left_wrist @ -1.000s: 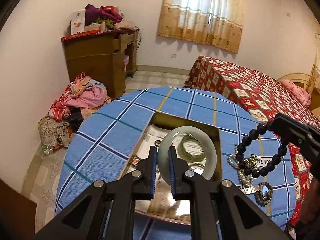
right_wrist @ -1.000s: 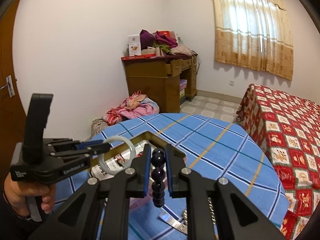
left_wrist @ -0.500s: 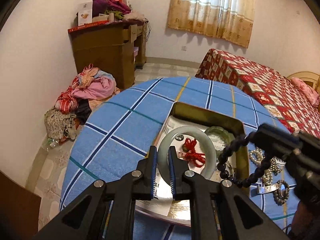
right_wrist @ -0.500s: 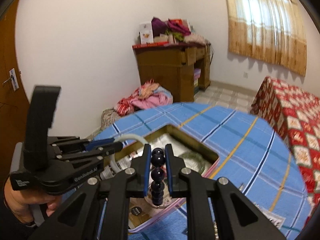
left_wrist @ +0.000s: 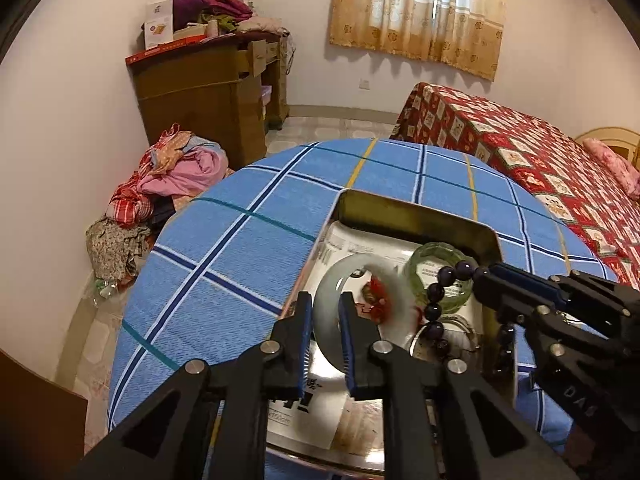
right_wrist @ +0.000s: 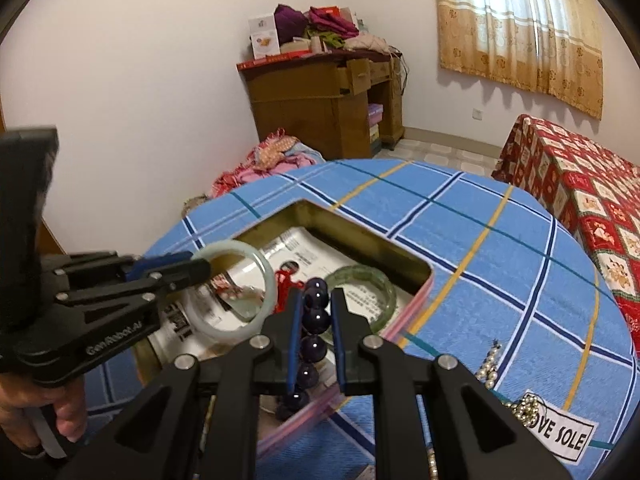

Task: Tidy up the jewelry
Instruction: 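Carry the jade bangle and purple bead bracelet into the pink tin and open both tools, then move both tools back over the remaining jewelry on the cloth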

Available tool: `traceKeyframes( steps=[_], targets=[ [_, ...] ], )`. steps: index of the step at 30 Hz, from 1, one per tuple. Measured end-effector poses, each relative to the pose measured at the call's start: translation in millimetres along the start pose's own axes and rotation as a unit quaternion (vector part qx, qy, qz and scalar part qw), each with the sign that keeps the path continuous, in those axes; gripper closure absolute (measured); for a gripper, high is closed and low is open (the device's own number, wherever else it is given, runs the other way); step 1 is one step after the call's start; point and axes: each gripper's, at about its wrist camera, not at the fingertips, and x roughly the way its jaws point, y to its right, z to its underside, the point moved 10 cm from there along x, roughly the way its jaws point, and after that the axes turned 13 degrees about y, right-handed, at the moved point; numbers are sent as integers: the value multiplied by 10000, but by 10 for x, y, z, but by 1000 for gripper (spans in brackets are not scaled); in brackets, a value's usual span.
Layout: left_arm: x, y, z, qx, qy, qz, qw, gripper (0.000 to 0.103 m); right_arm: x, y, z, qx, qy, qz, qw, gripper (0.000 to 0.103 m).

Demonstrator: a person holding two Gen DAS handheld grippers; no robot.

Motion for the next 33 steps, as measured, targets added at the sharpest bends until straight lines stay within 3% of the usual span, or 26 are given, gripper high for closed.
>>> traceKeyframes(
  steps=[2,4,7,14,21,33],
  targets=[
    [-41,23,-50,62,103,-30,9999,86,-8,7,14,1,-20,42,10000,73],
    [-86,32,-99,94,155,-26,9998,70,-46,35,19,-64,-24,175,9998,55],
    [-180,15,-178,126,349,-104,9993,46,-128,64,10,-156,4,305,9994,52],
    [-191,13,-189,66,344,-98,9993,45,-301,122,26,-147,51,390,9991,39],
    [-251,109,-120,-171,289,81,9994,45,-481,246,152,-80,-15,426,9991,38],
    [-459,799,289,437,116,494,9978,44,-1308,1154,727,448,-153,1544,9869,36]
  ],
)
